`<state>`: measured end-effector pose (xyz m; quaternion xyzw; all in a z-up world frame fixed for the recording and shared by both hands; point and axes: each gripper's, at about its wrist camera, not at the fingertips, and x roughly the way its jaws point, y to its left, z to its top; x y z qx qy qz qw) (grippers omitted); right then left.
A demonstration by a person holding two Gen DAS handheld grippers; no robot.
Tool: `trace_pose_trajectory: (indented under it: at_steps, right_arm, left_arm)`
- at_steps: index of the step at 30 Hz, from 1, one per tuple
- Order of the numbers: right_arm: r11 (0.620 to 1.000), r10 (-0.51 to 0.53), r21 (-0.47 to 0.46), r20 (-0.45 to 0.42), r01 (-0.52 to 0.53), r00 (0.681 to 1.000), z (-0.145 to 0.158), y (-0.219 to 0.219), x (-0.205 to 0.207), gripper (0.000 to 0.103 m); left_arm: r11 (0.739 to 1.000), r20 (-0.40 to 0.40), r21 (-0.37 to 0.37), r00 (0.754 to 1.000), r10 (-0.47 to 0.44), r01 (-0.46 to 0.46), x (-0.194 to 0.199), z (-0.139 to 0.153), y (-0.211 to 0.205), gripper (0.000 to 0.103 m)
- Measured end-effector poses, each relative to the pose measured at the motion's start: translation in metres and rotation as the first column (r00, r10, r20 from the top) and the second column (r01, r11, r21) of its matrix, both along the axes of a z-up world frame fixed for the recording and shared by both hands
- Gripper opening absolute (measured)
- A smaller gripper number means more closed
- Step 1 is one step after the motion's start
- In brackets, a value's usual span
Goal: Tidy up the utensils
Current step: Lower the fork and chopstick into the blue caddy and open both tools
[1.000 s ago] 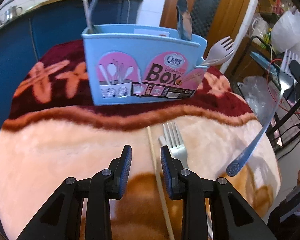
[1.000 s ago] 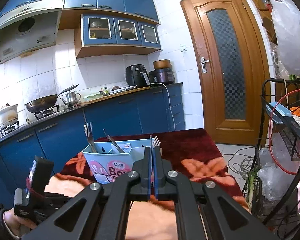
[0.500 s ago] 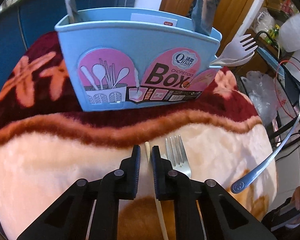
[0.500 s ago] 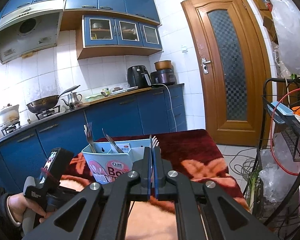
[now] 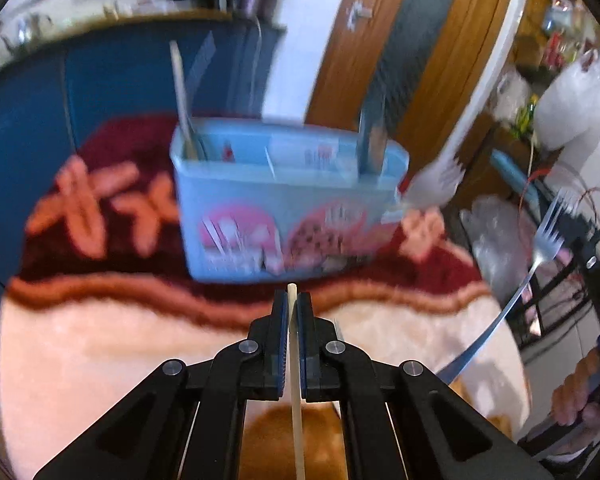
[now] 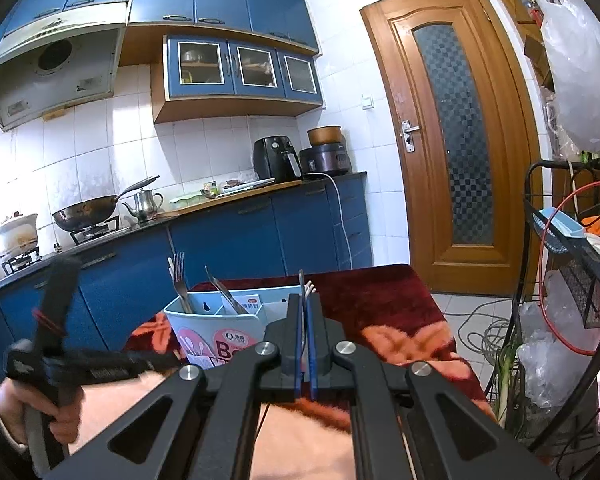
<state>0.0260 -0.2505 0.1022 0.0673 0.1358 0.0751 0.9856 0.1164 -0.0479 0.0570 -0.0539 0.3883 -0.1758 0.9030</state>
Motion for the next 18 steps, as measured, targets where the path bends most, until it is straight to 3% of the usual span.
trace_pose_trajectory:
  at_steps: [4,8,18]
  right_arm:
    - [1.0,-0.002,-0.011,0.012,0.002,1.0,0.004,0.002,-0.001,0.004]
    - [1.0,-0.004,-0.017,0.024,0.004,1.0,0.008,0.004,-0.003,0.004]
    - [1.0,-0.009,-0.025,0.018,0.01,1.0,0.008,0.006,0.001,0.004]
  left_arm:
    - [0.998,0.134,-0.03,0.99,0.051,-0.048,-0.009,0.033,0.013,0.004]
    - [0.992,0.258,-0.074,0.959,0.116,-0.101,-0.013,0.063,0.026,0.004]
    - [0.967,0.396,-0.164,0.884,0.247,-0.196,0.008,0.127,0.057,0.004]
